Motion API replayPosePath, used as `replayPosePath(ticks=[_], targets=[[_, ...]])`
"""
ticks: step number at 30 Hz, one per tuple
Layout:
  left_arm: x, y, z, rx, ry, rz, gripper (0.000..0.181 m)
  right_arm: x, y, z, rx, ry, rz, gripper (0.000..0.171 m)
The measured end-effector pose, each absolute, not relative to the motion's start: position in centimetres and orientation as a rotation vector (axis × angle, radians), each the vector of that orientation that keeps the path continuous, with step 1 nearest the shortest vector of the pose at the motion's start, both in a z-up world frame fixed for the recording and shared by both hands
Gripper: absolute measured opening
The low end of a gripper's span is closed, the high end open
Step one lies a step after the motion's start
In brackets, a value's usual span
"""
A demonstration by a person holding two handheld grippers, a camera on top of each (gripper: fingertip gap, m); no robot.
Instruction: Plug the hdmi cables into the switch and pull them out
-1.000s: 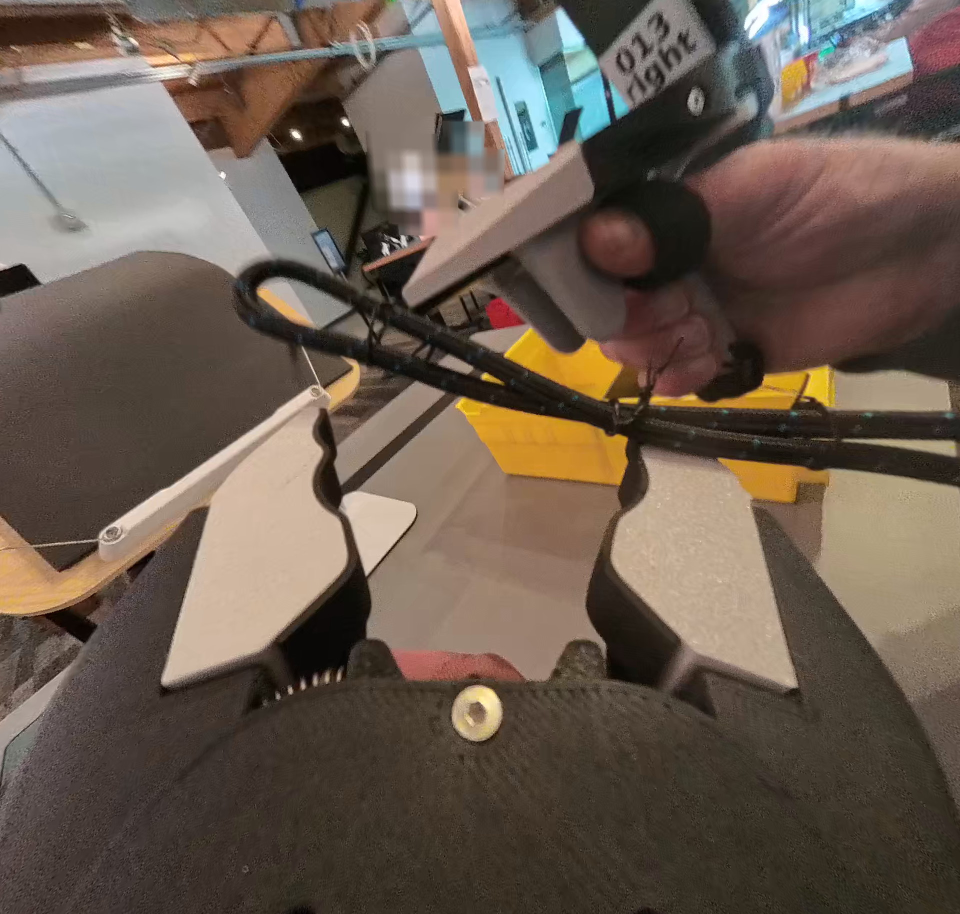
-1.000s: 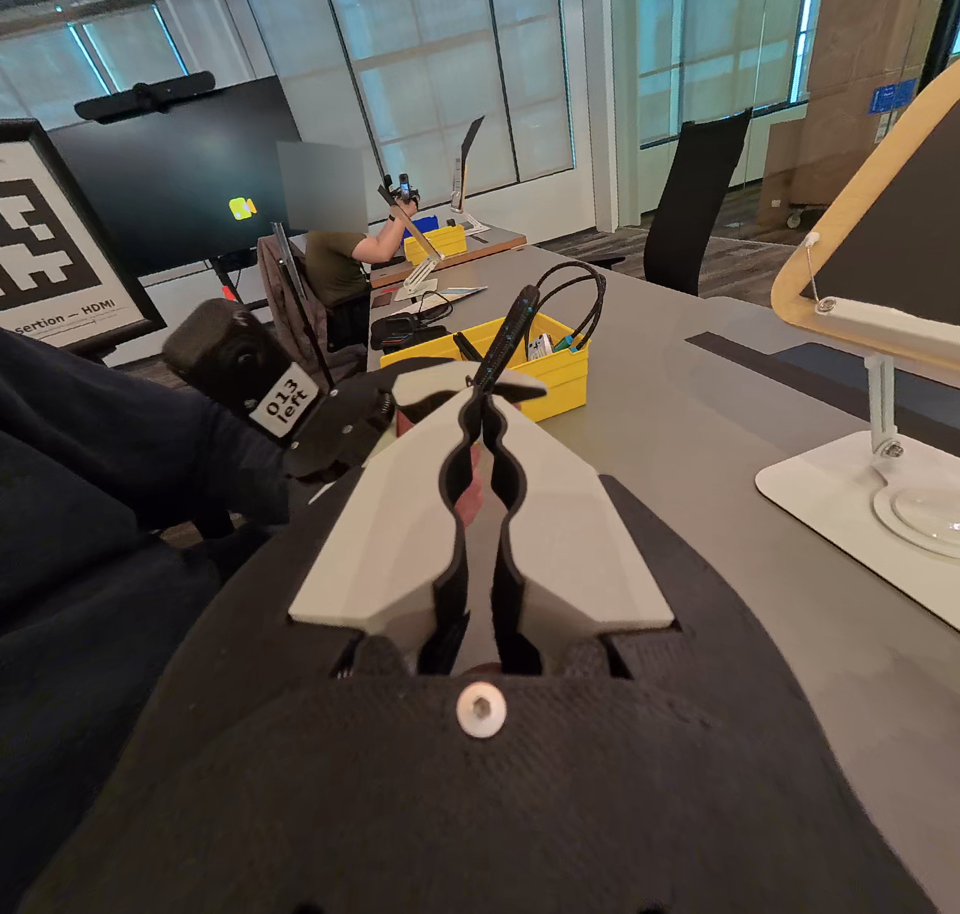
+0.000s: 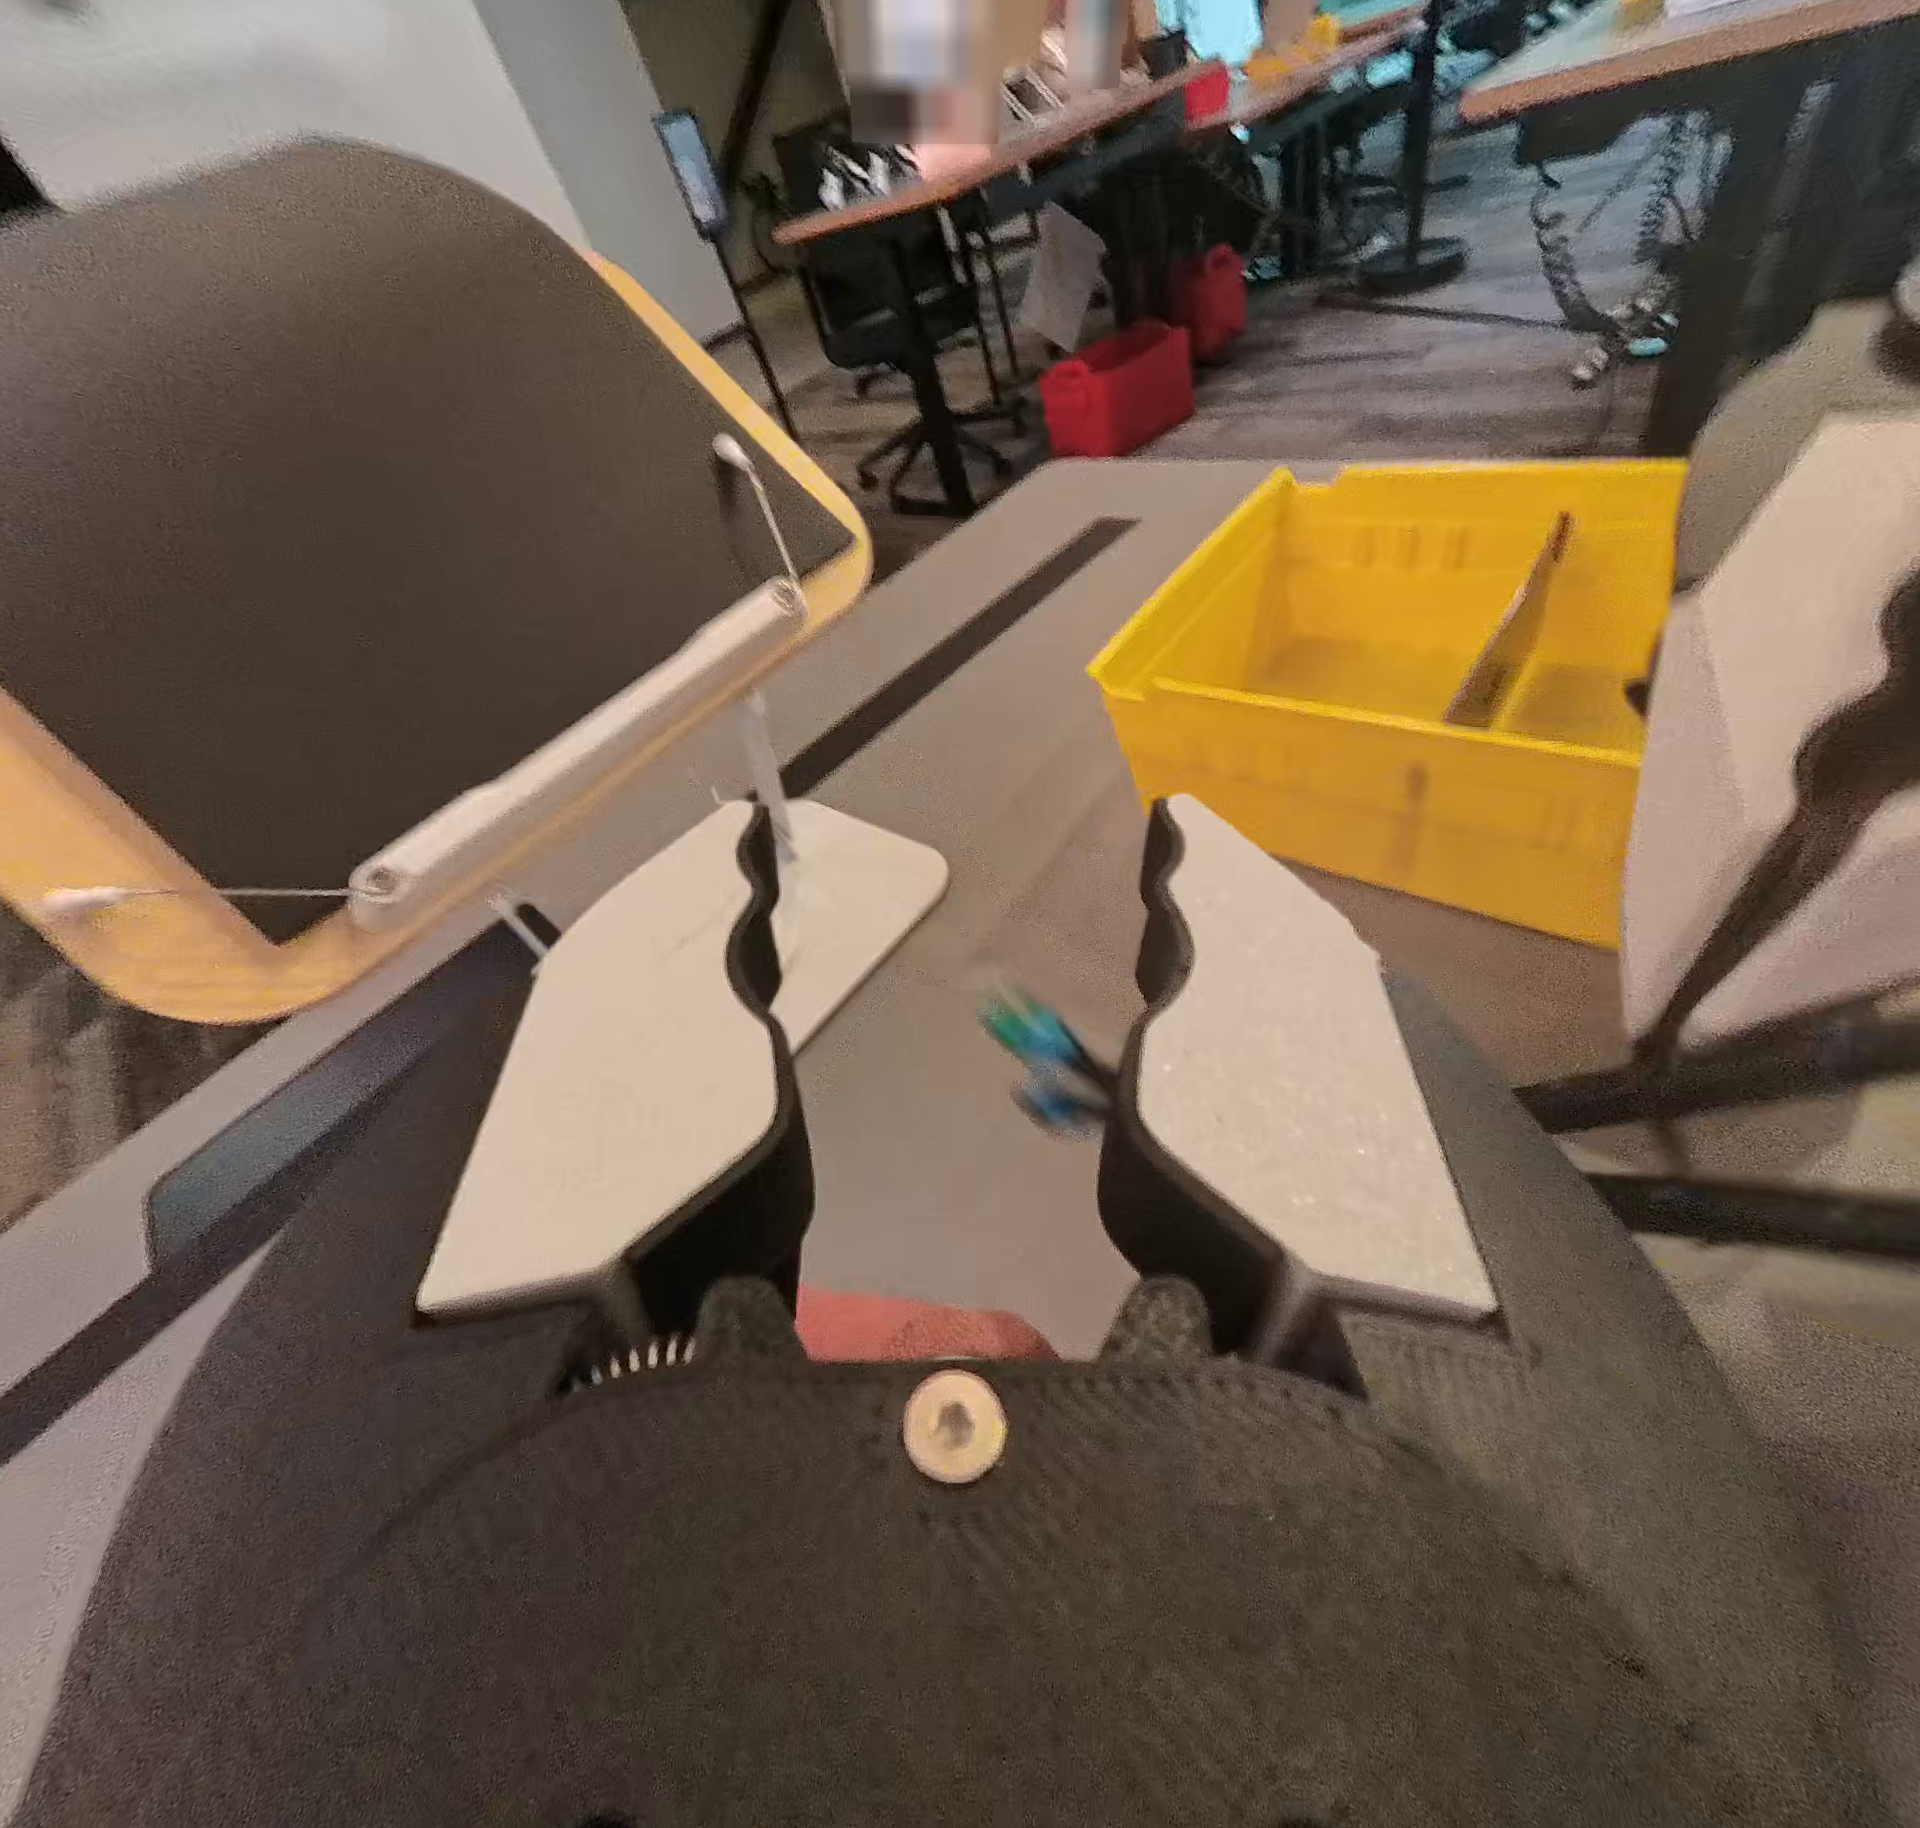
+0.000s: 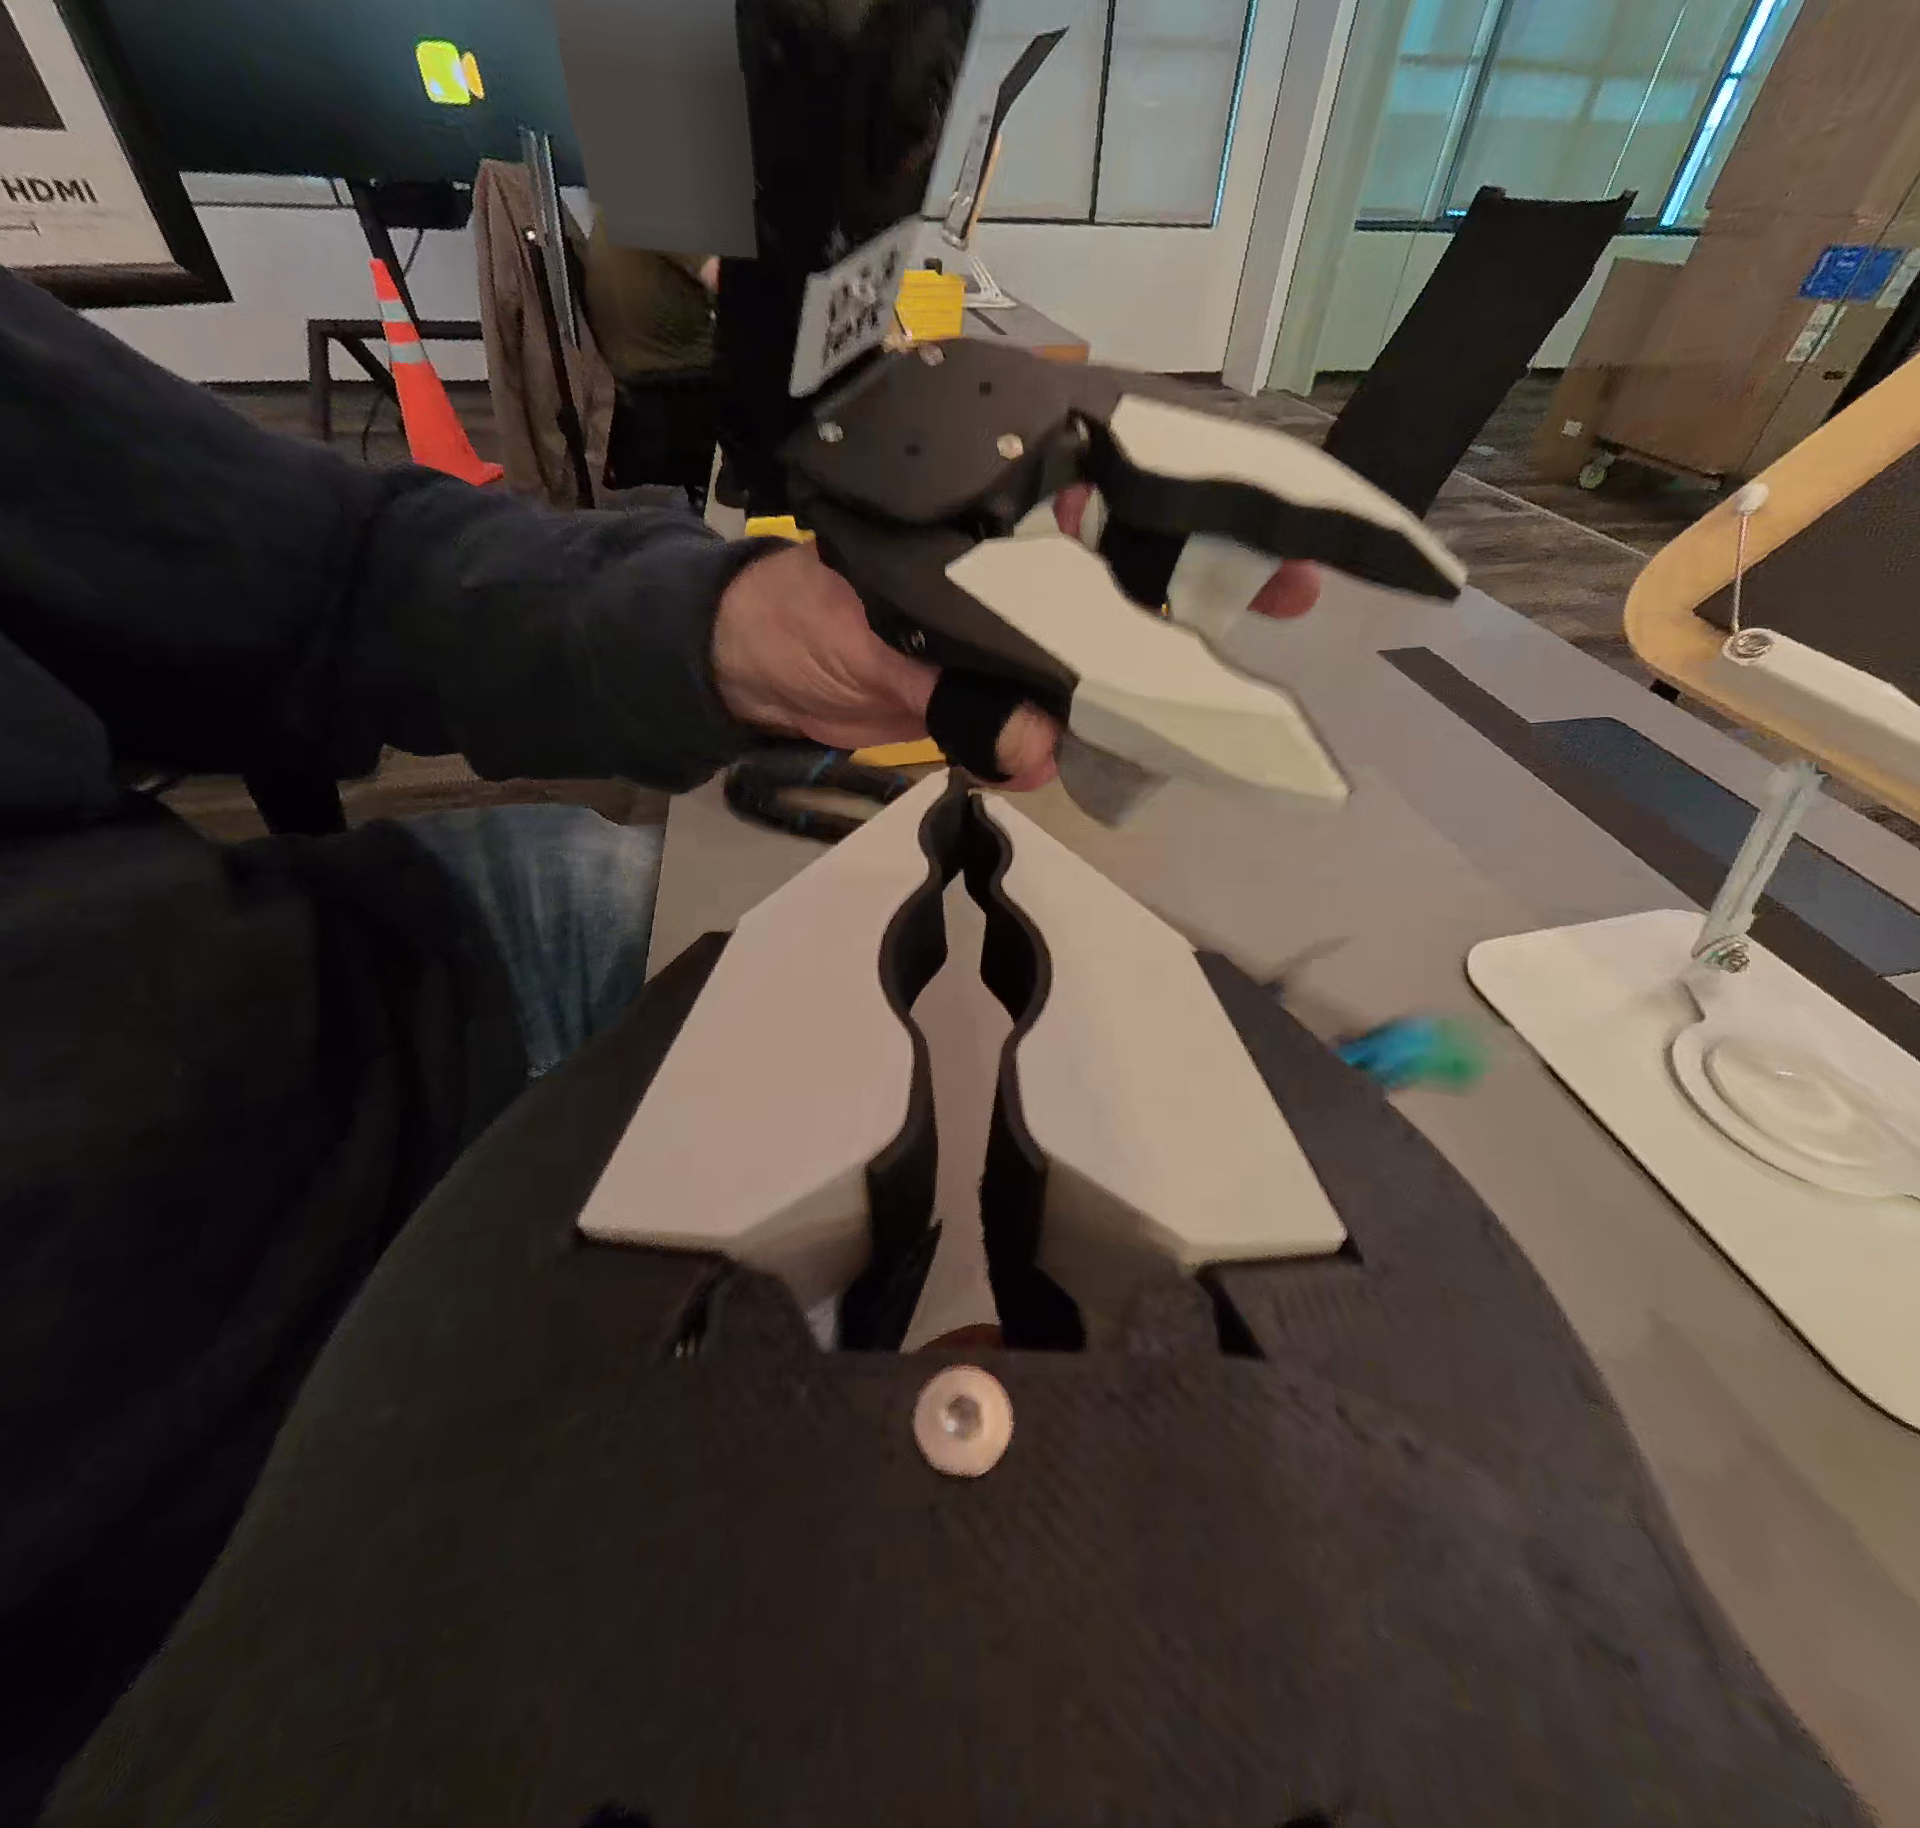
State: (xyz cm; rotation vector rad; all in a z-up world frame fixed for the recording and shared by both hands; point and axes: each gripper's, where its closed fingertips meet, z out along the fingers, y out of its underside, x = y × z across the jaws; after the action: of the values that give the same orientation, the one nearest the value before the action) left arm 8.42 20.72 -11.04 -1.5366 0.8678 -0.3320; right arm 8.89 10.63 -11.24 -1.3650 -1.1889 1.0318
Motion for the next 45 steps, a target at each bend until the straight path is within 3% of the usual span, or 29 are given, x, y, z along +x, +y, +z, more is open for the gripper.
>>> replayPosePath(ticks=[7, 16, 21, 27, 32, 45], targets=[[10.3, 18.2, -17.1, -1.597, 1.101, -0.354, 0.077, 9.6, 11.3, -10.3, -1.344, -1.077, 1.170, 0.000], [7.9, 15.5, -23.5, -1.767, 1.166, -0.297, 0.065, 11.9, 10.9, -15.9, -1.622, -1.031, 0.999, 0.000], [9.0, 12.0, -25.4, -1.863, 1.266, -0.454, 0.060, 13.8, 7.4, -19.3, -1.813, -1.181, 0.754, 0.014], [11.5, 8.4, -31.4, -2.077, 1.424, -0.423, 0.088, 14.7, 5.1, -20.5, -1.855, -1.177, 0.725, 0.007], [13.0, 8.1, -32.9, -2.101, 1.377, -0.378, 0.033, 15.6, 4.4, -21.3, -1.877, -1.146, 0.698, 0.006], [12.1, 10.3, -28.7, -1.967, 1.172, -0.521, 0.017, 14.7, 6.2, -21.0, -1.862, -1.030, 0.740, 0.015]])
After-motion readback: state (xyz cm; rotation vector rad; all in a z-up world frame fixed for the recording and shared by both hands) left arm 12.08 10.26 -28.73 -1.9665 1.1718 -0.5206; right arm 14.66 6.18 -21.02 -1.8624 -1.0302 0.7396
